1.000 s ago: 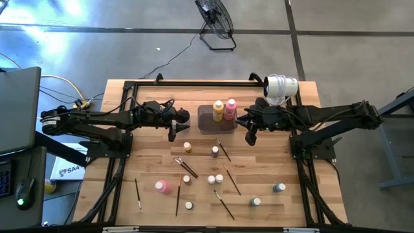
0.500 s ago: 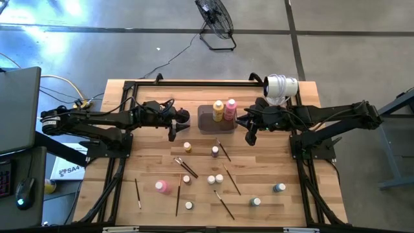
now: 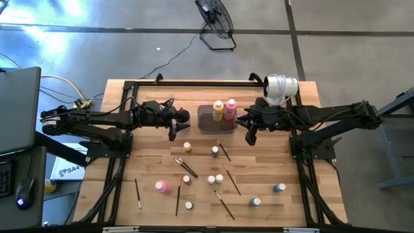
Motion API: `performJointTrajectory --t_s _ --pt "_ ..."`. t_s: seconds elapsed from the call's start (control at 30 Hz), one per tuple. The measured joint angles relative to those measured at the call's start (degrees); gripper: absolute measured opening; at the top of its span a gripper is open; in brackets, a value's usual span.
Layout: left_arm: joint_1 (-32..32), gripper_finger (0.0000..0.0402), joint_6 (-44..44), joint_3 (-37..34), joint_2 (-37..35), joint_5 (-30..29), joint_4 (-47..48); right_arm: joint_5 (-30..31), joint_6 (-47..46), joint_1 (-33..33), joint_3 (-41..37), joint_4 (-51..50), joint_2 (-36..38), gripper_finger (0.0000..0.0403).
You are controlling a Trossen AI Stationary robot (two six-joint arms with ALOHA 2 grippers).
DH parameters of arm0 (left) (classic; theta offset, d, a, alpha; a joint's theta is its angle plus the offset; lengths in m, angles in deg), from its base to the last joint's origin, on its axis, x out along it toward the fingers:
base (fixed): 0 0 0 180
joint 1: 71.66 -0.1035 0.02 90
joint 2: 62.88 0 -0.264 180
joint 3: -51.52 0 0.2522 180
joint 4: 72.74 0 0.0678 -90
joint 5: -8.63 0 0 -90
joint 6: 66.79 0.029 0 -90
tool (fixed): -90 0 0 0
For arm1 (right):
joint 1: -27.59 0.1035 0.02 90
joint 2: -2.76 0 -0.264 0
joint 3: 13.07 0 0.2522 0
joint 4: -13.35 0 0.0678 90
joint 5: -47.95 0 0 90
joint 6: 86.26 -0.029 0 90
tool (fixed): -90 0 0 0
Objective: Pick & Place Paint Supplies
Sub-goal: Put the big pink paint bottle into the gray bin
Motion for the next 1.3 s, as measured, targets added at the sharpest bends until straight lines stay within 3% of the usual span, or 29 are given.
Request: performJointTrajectory --t_s 0.7,0.97,1.3 --pt "0.0 0.022 0.0 0.0 0.0 -3.0 -0.1 0.0 0.0 0.0 0.0 0.0 0.0 0.0048" --pt "0.0 0.022 -8.8 0.0 0.0 -3.4 -0.8 0.0 -1.4 0.0 0.0 0.0 0.0 0.0048" --pt "0.0 0.022 -9.2 0.0 0.0 -4.6 -1.3 0.0 -1.1 0.0 0.0 0.0 0.0 0.0048"
